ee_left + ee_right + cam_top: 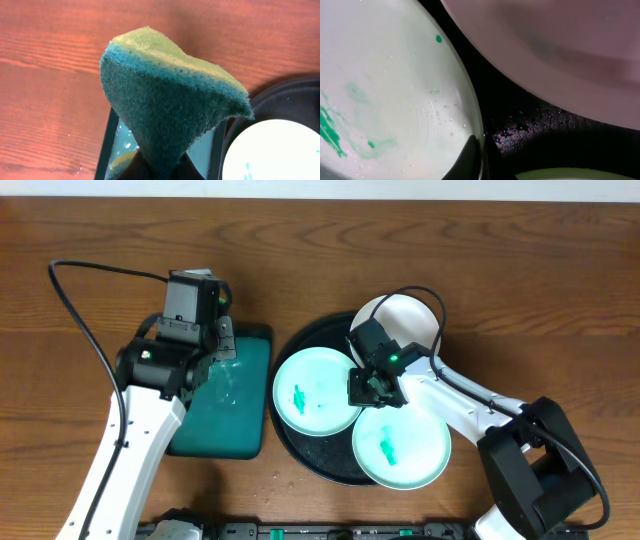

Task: Clean dirty plates on tray and stack at the side
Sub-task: 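Lift the sponge and carry it with the left gripper to the left plate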

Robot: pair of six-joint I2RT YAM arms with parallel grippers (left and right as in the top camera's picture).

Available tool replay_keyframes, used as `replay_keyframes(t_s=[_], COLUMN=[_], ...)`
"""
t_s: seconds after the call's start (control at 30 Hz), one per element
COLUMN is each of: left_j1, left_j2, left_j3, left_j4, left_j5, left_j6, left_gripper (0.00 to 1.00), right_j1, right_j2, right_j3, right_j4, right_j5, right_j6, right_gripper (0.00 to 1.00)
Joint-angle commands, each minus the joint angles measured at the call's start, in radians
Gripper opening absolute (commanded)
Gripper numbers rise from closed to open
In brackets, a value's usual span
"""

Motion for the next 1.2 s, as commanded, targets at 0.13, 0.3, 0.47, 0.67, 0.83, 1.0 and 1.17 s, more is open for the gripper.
replay_keyframes(t_s=[0.13,0.3,0.47,0.67,0.83,1.0,1.17], left_j1=[-0.008,-0.008,-0.008,-0.008,-0.008,-0.008,-0.013], left_j2=[-0.018,-0.017,-0.017,0.012,0.113,0.21,0.254], left_j3=[0.0,0.0,0.0,0.0,0.0,0.0,0.0], left_j4=[0.012,0.011,0.01,-0.052,-0.134,-0.144,-0.124], left_j5=[-0.056,-0.059,-0.058,-0.058,0.099,0.316,0.55], left_j6=[-0.009,-0.009,-0.01,-0.055,-0.089,-0.089,-0.151], left_gripper=[0.07,0.07,0.07,0.07,0.07,0.07,0.07], right_j1=[0.013,0.013,0.013,0.013,0.012,0.013,0.013], right_j2=[0.01,0.01,0.01,0.01,0.01,0.01,0.01], right_j3=[-0.004,-0.004,-0.004,-0.004,-0.004,-0.004,-0.004], right_j4=[-0.007,-0.007,-0.007,0.019,0.054,0.053,0.052], right_j5=[0.014,0.014,0.014,0.014,0.014,0.014,0.014], right_j6=[-0.023,-0.023,-0.023,-0.021,-0.01,-0.01,-0.01], right_gripper=[0.01,0.01,0.01,0.01,0.01,0.01,0.01])
